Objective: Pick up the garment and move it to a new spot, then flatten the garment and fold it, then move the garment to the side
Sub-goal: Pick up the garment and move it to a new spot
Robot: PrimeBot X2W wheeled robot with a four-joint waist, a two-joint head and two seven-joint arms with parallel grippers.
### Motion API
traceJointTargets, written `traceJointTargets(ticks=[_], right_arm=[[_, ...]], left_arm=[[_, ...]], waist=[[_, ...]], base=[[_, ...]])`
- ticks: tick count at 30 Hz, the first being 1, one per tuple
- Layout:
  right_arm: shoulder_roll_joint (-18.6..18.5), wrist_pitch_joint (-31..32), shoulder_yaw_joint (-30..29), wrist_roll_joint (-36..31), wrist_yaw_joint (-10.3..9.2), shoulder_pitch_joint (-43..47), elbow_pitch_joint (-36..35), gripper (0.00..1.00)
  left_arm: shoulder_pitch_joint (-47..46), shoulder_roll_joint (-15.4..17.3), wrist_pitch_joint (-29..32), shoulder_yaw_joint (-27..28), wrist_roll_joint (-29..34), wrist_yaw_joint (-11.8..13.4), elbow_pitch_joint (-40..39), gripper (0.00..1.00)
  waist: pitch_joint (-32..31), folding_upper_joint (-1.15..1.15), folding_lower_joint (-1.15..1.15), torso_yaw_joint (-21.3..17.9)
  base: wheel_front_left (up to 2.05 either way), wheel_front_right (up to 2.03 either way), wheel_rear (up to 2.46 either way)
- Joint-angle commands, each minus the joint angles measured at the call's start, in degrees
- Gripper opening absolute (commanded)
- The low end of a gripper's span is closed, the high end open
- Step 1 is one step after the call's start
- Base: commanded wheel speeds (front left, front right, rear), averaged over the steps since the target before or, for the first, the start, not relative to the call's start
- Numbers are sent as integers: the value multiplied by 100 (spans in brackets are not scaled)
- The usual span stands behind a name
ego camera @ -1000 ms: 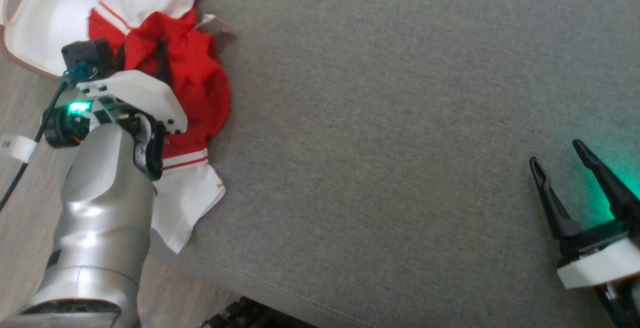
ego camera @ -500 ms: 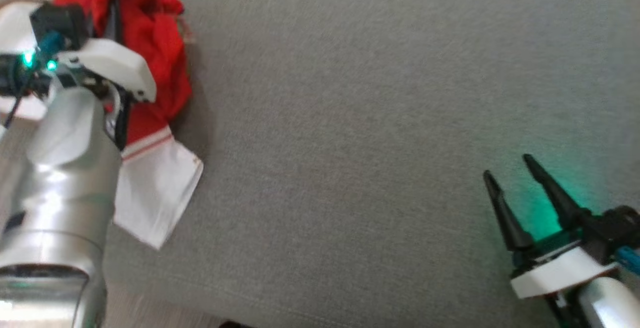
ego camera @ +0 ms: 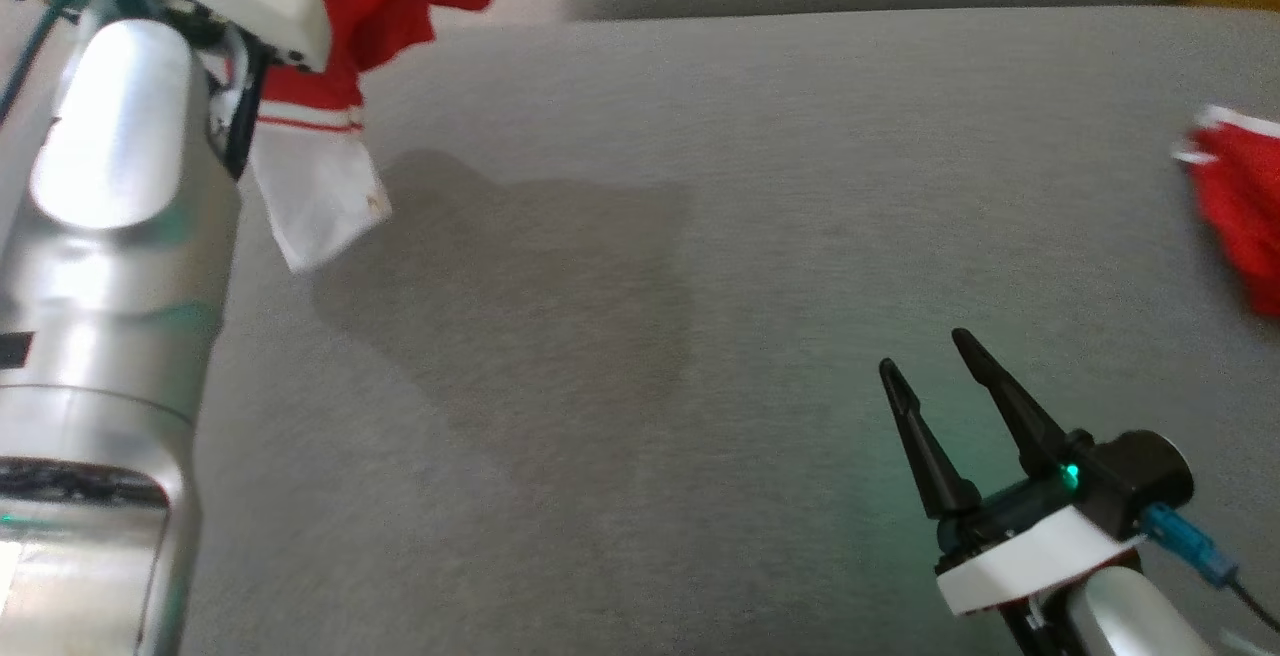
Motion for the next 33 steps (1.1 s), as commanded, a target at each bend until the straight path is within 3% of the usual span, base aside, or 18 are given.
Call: traceJointTargets(ticks=[1,6,12,19,22,23,24,25,28,33], right_arm=[[-7,-60,102,-41,-5,-105,-170,100],[87,-60,128,-32,-5,-144,-187,100],[188,-61,116,-33,-5,-157,-176,100],[287,-61,130,-61,-5,-161,-113,100],[287,-61,106,-61,-5,-138,-60,100],[285,-61,97,-62,-5,-120,-42,100],[286,-61,90,-63,-5,-97,-20,100],[291,-61,93,-65,-5,-73,-1,100],[300,-61,92,-74,-5,-2,40,100],[370,-61,23,-89,-5,281,143,100]], left_arm=[[-339,154,18,60,-17,-26,-232,0],[-51,-69,-51,-205,-112,-58,-371,0],[896,-504,-159,-692,-332,-78,-316,0],[2186,-799,-370,-1318,-659,-81,-19,0],[2596,-812,-435,-1712,-1059,-77,-271,0],[2703,-813,-450,-1845,-1212,-45,-404,5],[2787,-814,-461,-1976,-1335,19,-537,95],[2865,-814,-470,-2079,-1451,114,-663,100],[2996,-815,-479,-2228,-1633,337,-955,100],[3534,-816,-483,-2088,-1525,1095,-2039,100]], waist=[[-385,0,2,-817],[-221,0,2,-1478],[88,0,2,-1985],[289,0,2,-2167],[277,0,2,-2095],[251,0,2,-2046],[205,0,2,-1986],[153,0,2,-1931],[-2,0,2,-1788],[-531,0,2,-1339]], base=[[0,0,0],[0,0,0],[0,0,0],[0,0,0],[0,0,0],[0,0,0],[0,0,0],[0,0,0],[0,0,0],[0,0,0]])
